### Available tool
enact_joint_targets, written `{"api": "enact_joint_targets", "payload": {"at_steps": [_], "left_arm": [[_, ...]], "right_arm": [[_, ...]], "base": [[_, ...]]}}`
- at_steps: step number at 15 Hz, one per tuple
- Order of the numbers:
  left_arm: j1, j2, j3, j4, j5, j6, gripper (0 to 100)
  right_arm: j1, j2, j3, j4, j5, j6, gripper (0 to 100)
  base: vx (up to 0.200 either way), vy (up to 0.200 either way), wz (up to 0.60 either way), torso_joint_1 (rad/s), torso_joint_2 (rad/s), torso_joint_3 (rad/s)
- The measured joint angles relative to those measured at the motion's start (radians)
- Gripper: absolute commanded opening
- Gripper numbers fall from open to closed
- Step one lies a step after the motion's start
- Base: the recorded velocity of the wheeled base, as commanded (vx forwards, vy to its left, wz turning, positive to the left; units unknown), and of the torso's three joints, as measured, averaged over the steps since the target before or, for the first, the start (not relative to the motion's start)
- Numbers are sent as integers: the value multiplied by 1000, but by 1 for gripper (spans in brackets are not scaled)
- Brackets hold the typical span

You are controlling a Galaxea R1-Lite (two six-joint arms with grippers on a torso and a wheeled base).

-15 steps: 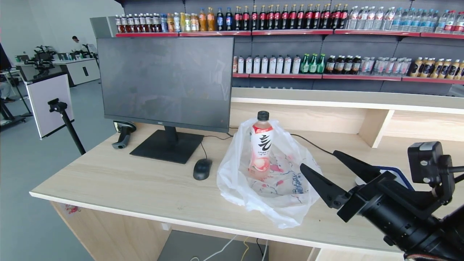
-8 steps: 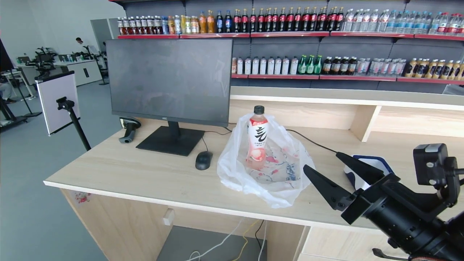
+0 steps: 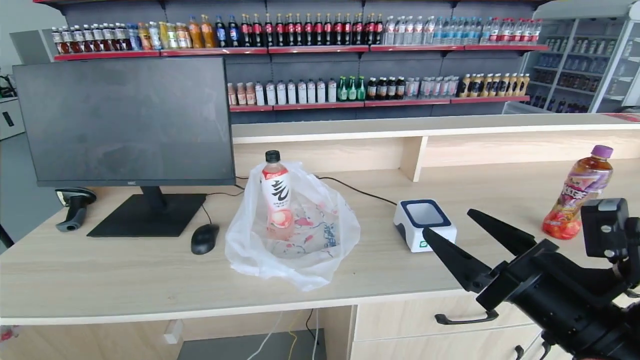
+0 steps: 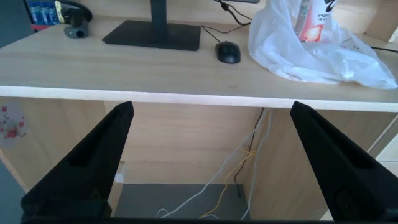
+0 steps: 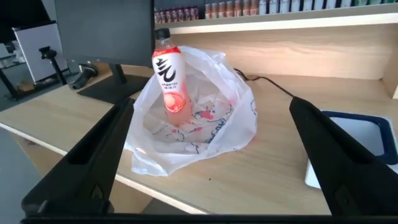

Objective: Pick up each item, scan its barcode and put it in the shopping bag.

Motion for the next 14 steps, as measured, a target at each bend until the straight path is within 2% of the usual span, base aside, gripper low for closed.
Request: {"api": "enact_joint_targets", "payload": {"at_steps": [10,14], "left_arm": [[0,0,0,4,0,-3,100],[1,0,0,4,0,-3,100]], "right_arm": [[-2,-53,46,0,0,-2,100],[-1,-49,28,0,0,-3,100]], "base": [[0,-200,0,3,3,3],[0,-200,600,0,4,4]]}}
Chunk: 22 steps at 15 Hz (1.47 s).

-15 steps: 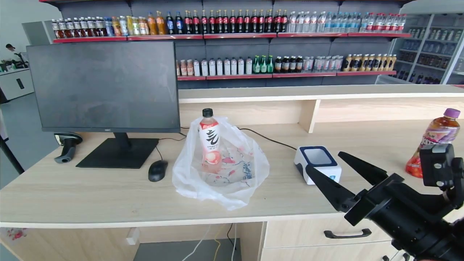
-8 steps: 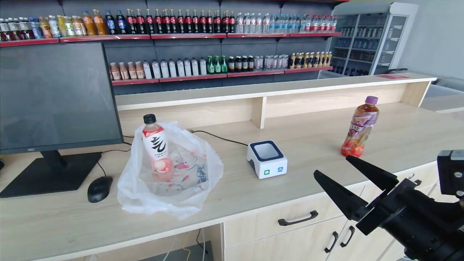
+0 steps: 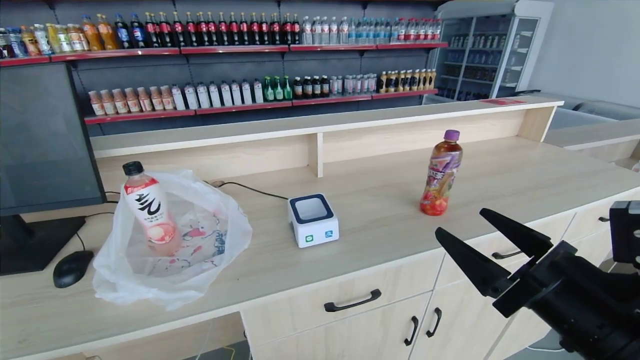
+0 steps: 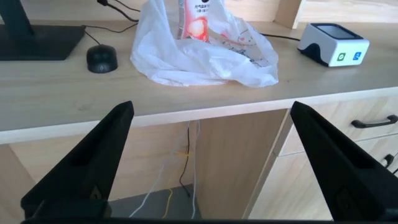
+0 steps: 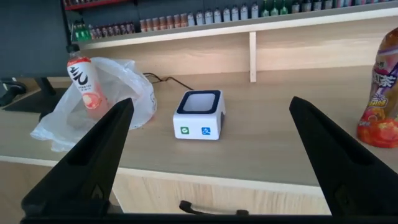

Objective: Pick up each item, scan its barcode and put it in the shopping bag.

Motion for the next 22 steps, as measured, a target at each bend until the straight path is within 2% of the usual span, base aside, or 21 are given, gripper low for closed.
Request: {"api": "enact_joint_targets", "payload": {"at_steps": [4,7,17,19,22], "left_arm": [[0,0,0,0,0,0,100],[0,0,0,-1,0,0,100],[-1,0,0,-1,0,0,100],[0,0,0,-2,0,0,100],[0,0,0,-3,0,1,100]], "right_arm": [[0,16,-5,0,0,-1,100],[-3,31,-8,0,0,-1,100],[-6,51,-6,0,0,-2,100],[-6,48,1,0,-1,-2,100],[-9,26,36,-2,-1,-2,100]], "base": [[0,-200,600,1,4,1],[0,-200,0,1,2,4],[200,-200,0,4,2,0],[0,-200,0,-2,0,0],[0,0,0,0,0,0]]}}
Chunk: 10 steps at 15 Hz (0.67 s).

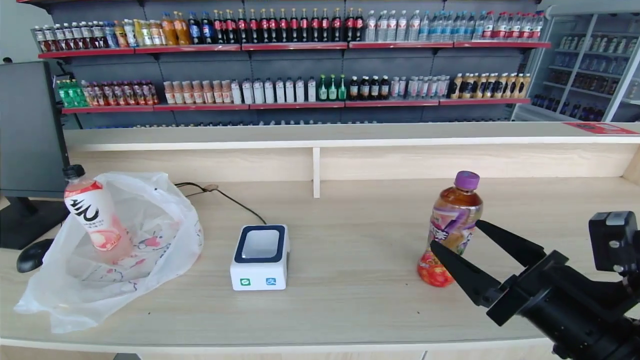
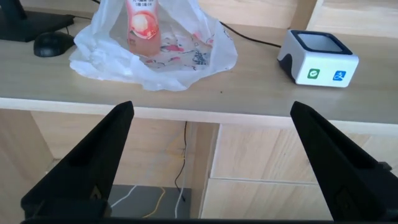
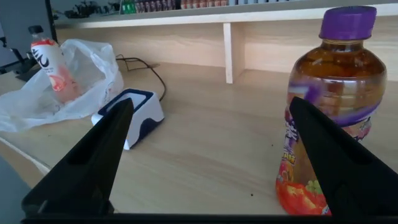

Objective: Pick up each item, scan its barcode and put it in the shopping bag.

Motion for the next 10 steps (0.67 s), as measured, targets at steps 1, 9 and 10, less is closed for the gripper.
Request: {"api": "enact_joint_targets", "payload": {"at_steps": [1,9,10], "left_arm": [[-1,0,0,4,0,0,100],[-1,0,0,1,1,-1,100],[0,0,0,1,0,-1,100]], "right_arm": [[-5,-11,13,1,-1,0,100],[-32,-80,79,1,0,3,100],[-45,-81,81,2,-1,3,100]], "base": [[0,0,0,0,0,0],[0,0,0,0,0,0],[0,0,0,0,0,0]]}}
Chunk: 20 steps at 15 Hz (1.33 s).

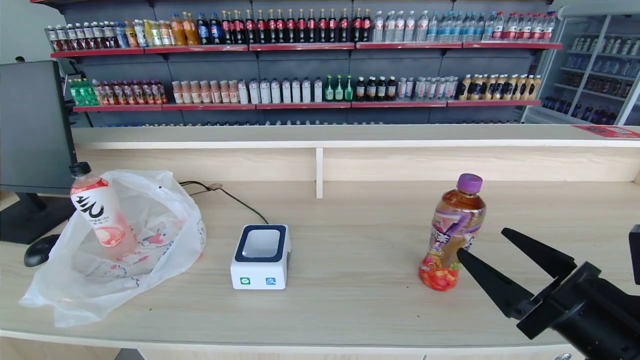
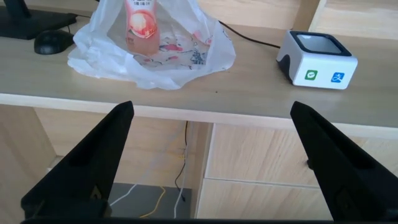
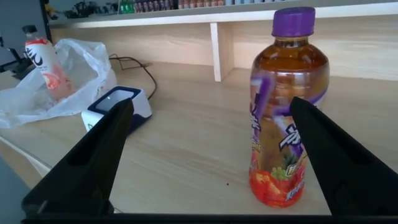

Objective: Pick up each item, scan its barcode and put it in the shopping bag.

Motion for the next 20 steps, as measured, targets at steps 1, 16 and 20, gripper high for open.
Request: {"api": "enact_joint_targets", "payload": {"at_steps": [1,16,20], "left_arm": [[0,0,0,0,0,0,100],[-1,0,0,0,0,1,100],[-1,0,0,0,0,1,100]], "right_arm": [[-21,4,0,-1,0,-2,100],[-117,170,1,0,-6,-48,100],[-133,232,-9,0,-6,-50,100]], "base": [[0,0,0,0,0,0],[0,0,0,0,0,0],[0,0,0,0,0,0]]}}
